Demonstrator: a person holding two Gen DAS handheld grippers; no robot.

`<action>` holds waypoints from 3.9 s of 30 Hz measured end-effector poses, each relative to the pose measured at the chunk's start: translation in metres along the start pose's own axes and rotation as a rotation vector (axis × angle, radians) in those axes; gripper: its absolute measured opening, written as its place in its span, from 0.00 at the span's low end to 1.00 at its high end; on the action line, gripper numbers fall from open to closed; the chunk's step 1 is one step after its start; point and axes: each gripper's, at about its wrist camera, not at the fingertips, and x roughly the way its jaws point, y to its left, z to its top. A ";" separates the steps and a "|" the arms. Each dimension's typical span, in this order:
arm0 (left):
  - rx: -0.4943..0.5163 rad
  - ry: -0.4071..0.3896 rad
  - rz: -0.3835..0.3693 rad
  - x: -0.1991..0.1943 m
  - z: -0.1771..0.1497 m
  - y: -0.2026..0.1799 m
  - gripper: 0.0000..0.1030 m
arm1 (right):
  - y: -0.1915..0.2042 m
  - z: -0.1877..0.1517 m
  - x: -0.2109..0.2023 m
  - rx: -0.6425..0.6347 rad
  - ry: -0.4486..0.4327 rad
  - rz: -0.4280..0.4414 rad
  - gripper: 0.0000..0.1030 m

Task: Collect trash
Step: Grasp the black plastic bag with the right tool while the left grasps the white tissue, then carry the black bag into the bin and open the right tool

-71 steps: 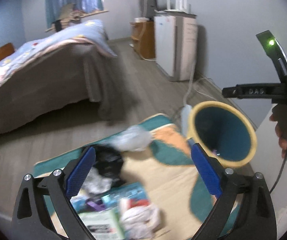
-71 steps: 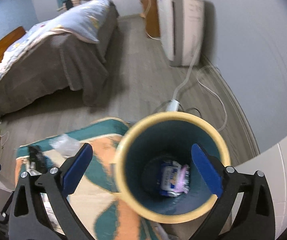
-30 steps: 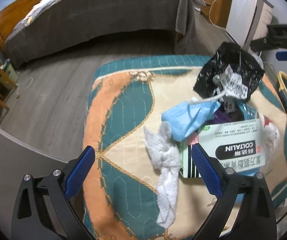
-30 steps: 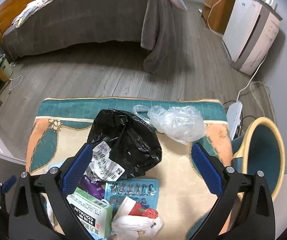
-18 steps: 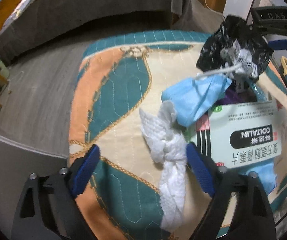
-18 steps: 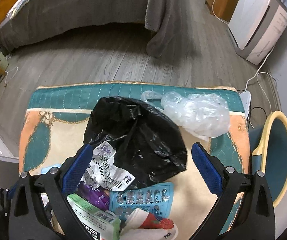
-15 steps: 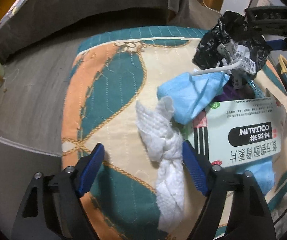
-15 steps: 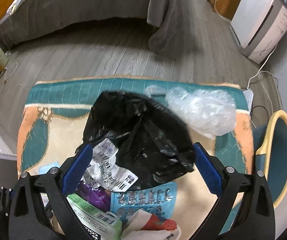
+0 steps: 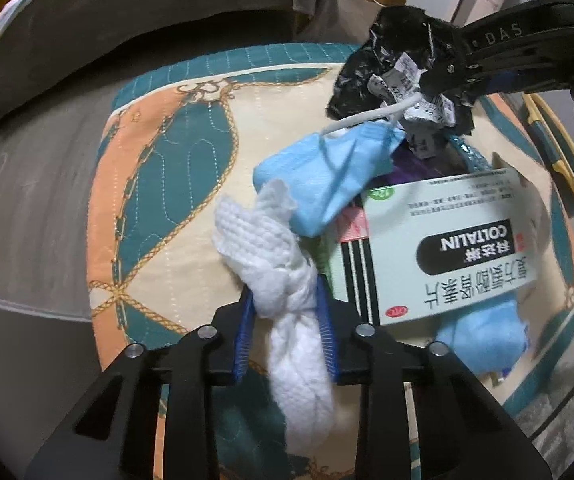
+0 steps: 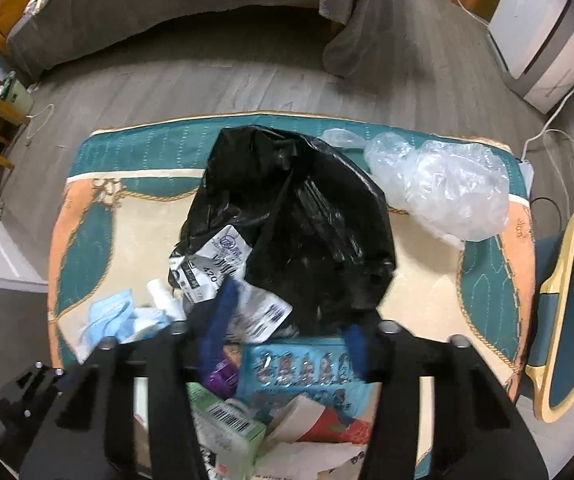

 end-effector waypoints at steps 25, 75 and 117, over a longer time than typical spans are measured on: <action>0.025 -0.262 0.065 -0.116 0.042 -0.019 0.28 | -0.026 -0.032 -0.106 -0.014 -0.198 0.103 0.17; 0.269 -0.322 0.079 -0.095 0.096 -0.185 0.28 | -0.226 -0.090 -0.170 0.226 -0.332 0.031 0.17; 0.357 -0.470 0.199 -0.174 0.013 -0.275 0.28 | -0.264 -0.121 -0.164 0.340 -0.296 -0.001 0.17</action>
